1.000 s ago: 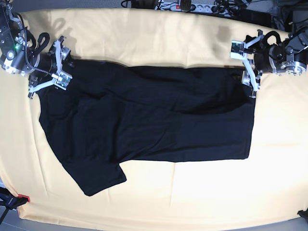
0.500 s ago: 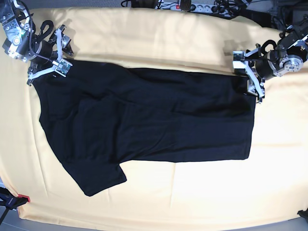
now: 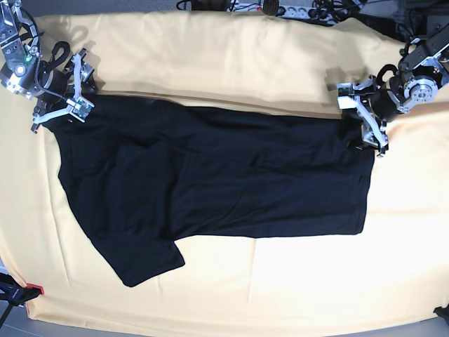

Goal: Fold the T-shirt properly
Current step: 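Pull the shirt shoulders apart with both grippers to straighten it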

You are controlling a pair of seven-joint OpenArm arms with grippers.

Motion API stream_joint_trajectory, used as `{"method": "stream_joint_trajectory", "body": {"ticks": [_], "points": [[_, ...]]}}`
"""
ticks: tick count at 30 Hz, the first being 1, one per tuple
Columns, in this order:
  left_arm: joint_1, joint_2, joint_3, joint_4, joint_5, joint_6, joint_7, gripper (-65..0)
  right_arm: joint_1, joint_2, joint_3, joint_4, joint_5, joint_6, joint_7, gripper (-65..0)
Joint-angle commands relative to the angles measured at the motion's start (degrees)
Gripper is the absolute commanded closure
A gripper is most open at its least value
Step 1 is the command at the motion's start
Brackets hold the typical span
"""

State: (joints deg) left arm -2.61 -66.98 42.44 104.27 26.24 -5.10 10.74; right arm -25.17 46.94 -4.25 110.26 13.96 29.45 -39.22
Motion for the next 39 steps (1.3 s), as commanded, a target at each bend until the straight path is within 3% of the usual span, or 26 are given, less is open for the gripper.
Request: {"method": "stream_joint_trajectory", "body": {"ticks": [1, 4, 5, 7, 10, 11, 17, 19, 25, 36, 37, 39], "points": [[-1.9, -1.4, -0.9, 0.8, 0.5, 2.8, 1.8, -38.6, 0.6, 0.7, 0.2, -0.2, -1.1, -0.1, -1.1, -46.3], [-3.0, -1.4, -0.9, 1.7, -2.4, 4.5, 3.2, -38.6, 1.0, 0.7, 0.2, -0.2, -0.7, 0.8, -0.6, -45.3], [-3.0, -1.4, -0.9, 2.1, -2.8, 5.4, 3.7, -38.6, 1.0, 0.7, 0.2, -0.2, -0.7, 0.7, -0.3, -41.8], [-3.0, -1.4, -0.9, 2.6, -2.8, 6.1, 4.3, -38.6, 1.1, 0.7, 0.2, -0.2, -0.8, 0.0, -0.5, -28.1], [-3.1, -1.5, -0.9, 3.9, -2.7, 9.4, 4.6, -38.3, 2.0, 0.7, 0.2, -0.1, -0.7, -0.6, -2.3, -1.6], [-3.1, -1.5, -0.9, 4.5, -2.8, 10.3, 4.8, -35.8, 2.3, 0.7, 0.2, -0.1, -0.8, -0.5, -2.7, 0.0], [-3.1, -1.5, -0.9, 6.6, -2.8, 11.0, 9.3, -6.4, 3.1, 0.7, 0.2, 0.9, -0.8, -0.5, -5.3, 0.0], [-3.1, -1.8, -0.9, 6.6, -2.8, 10.9, 9.2, 0.0, 3.1, 0.7, 0.2, 1.8, -1.1, -0.5, -7.3, 0.0], [-3.1, -1.8, -0.9, 6.6, -2.8, 10.9, 9.3, 0.0, 3.1, 0.7, 0.2, 5.7, -7.2, -0.7, -9.3, 0.0], [-3.0, -1.7, -0.9, 6.6, -4.3, 10.9, 9.2, 0.0, 3.1, 0.9, 0.2, 10.9, -9.3, -6.4, -10.7, 0.0], [-3.0, -1.8, -0.9, 6.6, -4.2, 10.9, 9.2, 0.0, 3.1, 0.9, 0.2, 11.3, -8.5, -6.6, -11.0, -1.7], [-3.0, -1.8, -0.9, 6.6, -4.3, 10.9, 9.3, 0.0, 3.1, 0.9, 0.2, 11.3, -7.4, -6.5, -11.2, -11.9]]}}
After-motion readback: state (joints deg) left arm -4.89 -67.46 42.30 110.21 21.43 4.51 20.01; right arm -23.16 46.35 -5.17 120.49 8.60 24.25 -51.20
